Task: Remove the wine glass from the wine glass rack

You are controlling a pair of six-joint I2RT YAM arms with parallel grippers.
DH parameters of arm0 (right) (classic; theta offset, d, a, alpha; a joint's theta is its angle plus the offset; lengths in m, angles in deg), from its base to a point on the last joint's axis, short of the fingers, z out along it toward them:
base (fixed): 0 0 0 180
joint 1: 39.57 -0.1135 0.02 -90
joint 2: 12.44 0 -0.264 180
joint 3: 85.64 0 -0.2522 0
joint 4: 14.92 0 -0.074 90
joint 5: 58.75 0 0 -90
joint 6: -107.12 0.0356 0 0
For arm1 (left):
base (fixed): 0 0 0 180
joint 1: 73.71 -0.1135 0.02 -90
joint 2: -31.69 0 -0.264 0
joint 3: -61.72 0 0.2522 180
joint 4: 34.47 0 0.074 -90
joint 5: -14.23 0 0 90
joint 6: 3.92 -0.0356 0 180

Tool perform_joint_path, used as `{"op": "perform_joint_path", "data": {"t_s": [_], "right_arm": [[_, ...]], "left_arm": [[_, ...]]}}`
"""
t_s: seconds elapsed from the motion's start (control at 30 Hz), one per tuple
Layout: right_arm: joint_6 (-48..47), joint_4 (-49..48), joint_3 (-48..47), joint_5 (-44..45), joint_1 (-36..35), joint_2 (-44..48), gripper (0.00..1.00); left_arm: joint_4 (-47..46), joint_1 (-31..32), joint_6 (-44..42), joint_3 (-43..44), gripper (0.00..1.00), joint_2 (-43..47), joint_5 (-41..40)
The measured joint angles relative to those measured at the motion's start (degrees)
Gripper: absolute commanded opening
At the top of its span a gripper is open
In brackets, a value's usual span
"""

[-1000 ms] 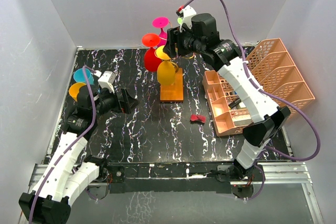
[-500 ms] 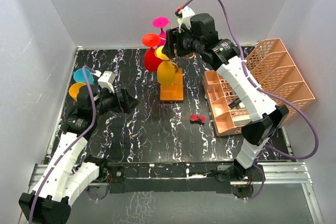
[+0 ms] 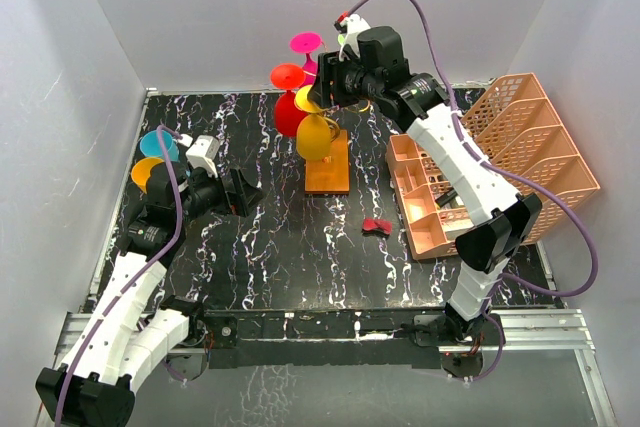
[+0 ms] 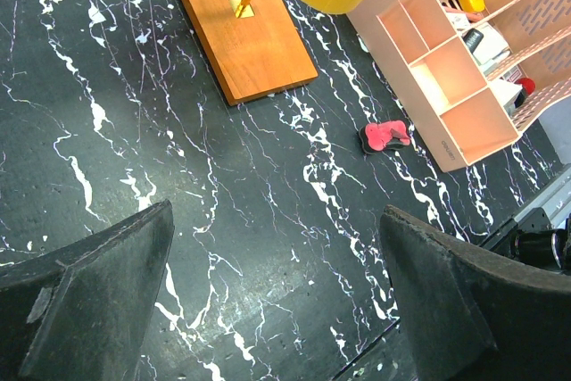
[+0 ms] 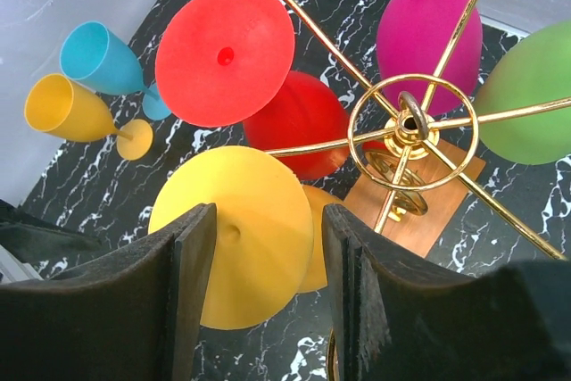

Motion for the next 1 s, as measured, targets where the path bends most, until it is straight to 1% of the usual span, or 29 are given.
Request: {"op": "perform_joint_path", "data": {"t_s": [0.23, 0.57, 0.67, 1.0], "right_arm": [[3.32, -1.07, 0.98, 0.81, -0.02, 0.15, 0.46], [8.15, -2.19, 2.16, 3.82, -0.02, 0.76, 0.35], [9.99, -2.27, 3.63, 5.16, -0.02, 2.10, 0.29], [16.90, -5.03, 9.75, 6.21, 0.09, 7.08, 0.18]], "left_arm": [[0.00, 0.00, 0.00, 0.00, 0.97, 0.00, 0.00], [0.00, 0.00, 0.00, 0.00, 0.97, -0.39, 0.02], [0.00, 0.00, 0.00, 0.00, 0.97, -0.46, 0.02], [0.00, 0.00, 0.00, 0.00, 0.97, -1.03, 0.02]]}}
